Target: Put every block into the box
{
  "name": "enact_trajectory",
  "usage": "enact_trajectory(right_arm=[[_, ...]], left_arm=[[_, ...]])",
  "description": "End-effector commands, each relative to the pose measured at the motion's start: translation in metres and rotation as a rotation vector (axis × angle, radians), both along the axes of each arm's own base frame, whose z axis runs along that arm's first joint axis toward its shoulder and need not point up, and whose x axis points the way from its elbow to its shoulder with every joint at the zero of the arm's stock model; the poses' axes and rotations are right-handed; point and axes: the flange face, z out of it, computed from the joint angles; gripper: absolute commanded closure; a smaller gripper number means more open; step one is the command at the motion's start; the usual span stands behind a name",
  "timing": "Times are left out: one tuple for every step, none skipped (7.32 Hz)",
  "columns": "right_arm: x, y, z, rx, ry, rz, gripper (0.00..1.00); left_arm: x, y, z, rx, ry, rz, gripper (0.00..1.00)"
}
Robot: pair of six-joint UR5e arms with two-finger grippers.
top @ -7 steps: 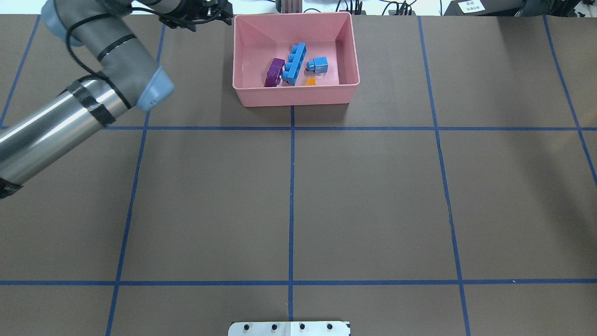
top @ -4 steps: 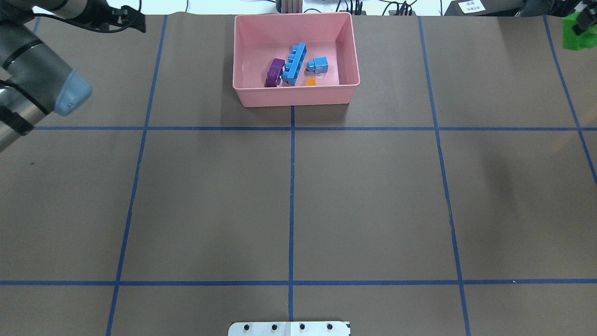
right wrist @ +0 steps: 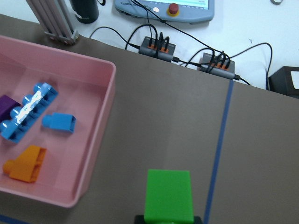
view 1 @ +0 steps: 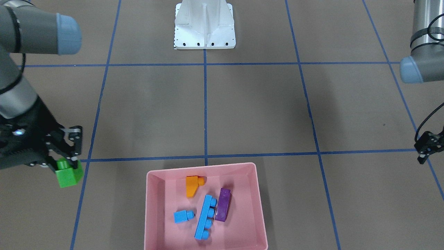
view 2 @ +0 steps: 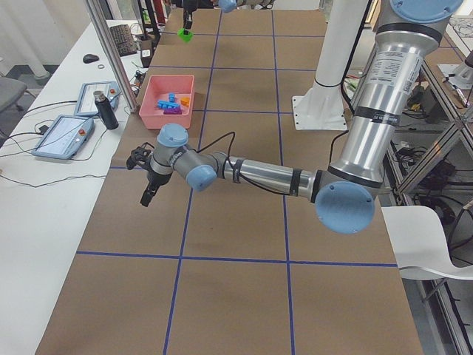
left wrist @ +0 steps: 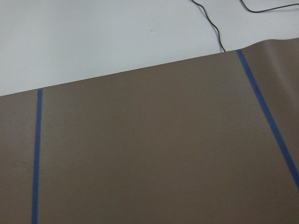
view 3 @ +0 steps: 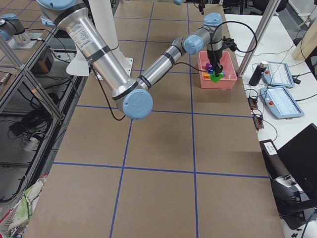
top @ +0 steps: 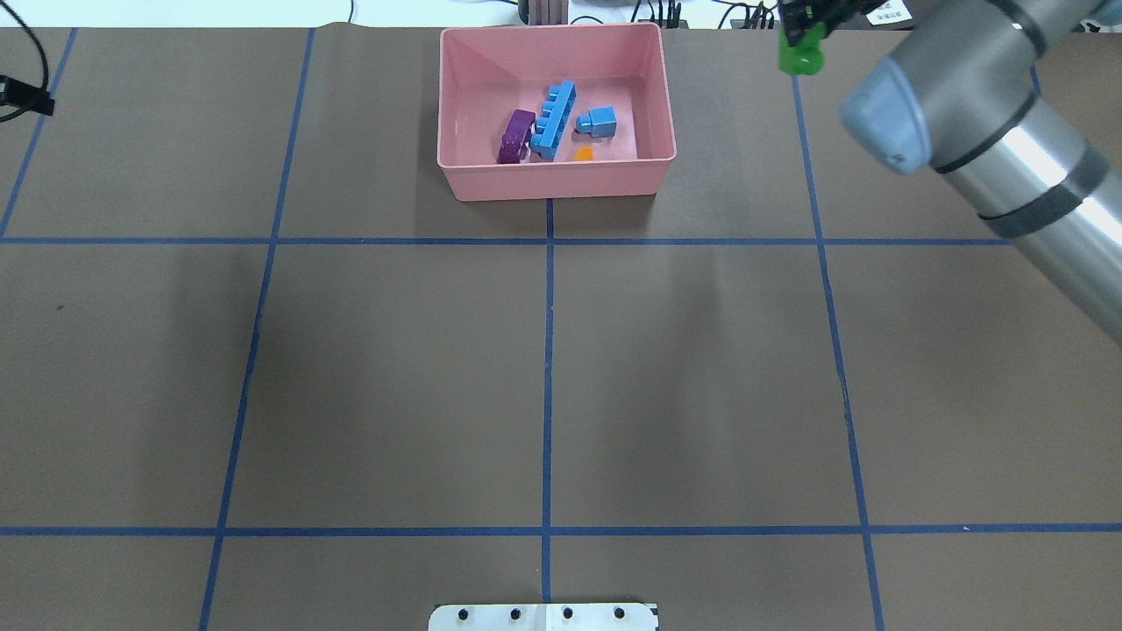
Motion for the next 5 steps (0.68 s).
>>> enact_trajectory(right_arm=[[-0.099, -0.026, -0.032, 0.024, -0.062, 0.015, 1.00], [-0.128, -0.031, -0.031, 0.034, -0.068, 0.028, 1.00], [-0.147, -0.037, -0.039, -0.019, -0.083, 0.060, 1.00], [-0.152, -0.039, -0.044, -0.041, -0.092, 0.076, 0.07], [-0.154, -0.039, -0.046, -0.043, -0.091, 0.072, 0.00]], left_arm=[[-0.047, 0.032, 0.049, -0.013, -0.079, 0.019, 0.00], [-0.051, 0.043, 0.065, -0.033, -0.097, 0.014, 0.00], [-0.053, 0.046, 0.071, -0.050, -0.097, 0.012, 0.00], [-0.055, 0.048, 0.078, -0.062, -0.100, 0.011, 0.00], [-0.061, 0.073, 0.099, -0.069, -0.104, 0.016, 0.00]])
